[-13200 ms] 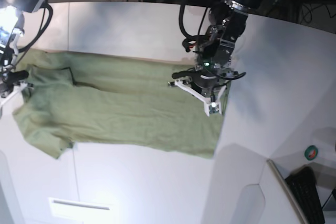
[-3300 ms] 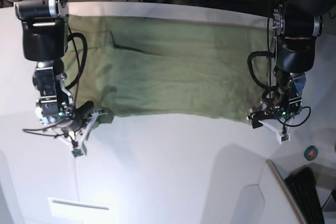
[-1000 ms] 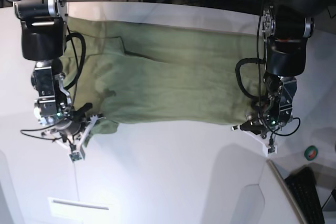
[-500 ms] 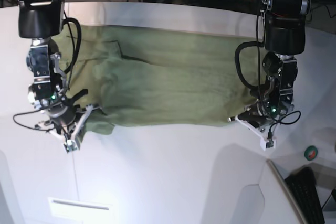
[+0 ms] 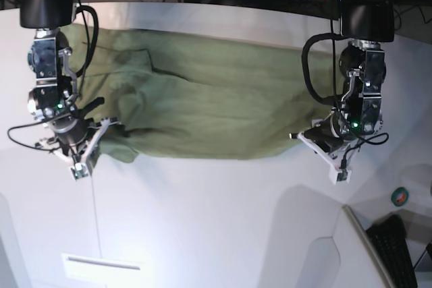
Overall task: Layout the t-shirt on the table in an organized manner, then fold the t-shirt properly
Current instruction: 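Lift the hem edge with both grippers and fold it toward the collar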
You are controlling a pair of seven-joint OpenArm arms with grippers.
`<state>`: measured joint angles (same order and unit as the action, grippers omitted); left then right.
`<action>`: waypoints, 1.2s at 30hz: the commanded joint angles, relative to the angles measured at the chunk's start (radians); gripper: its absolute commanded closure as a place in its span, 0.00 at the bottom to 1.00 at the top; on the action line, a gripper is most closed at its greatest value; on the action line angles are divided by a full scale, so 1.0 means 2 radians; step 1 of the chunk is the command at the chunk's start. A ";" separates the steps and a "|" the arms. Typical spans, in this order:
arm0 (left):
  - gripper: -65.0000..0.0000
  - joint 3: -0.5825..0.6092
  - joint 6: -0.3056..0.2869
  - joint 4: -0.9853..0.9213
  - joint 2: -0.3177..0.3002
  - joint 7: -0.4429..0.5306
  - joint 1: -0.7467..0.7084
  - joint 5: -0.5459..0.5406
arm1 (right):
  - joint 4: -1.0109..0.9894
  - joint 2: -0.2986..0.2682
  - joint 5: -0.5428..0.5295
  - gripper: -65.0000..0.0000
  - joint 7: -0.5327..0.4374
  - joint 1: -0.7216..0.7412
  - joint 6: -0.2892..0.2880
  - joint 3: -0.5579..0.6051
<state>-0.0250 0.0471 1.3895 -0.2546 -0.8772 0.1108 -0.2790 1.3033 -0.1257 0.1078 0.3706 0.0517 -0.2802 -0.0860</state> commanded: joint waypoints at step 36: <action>1.00 0.004 -0.065 0.130 -0.022 -0.110 -0.105 0.005 | 0.277 0.026 -0.002 1.00 0.173 -0.193 0.005 -0.030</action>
<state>-0.0116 -0.0826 1.6329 -0.2890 -1.1088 -0.1139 -0.2687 1.8343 -0.0662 0.1020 0.7357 -0.3431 -0.2768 -0.1455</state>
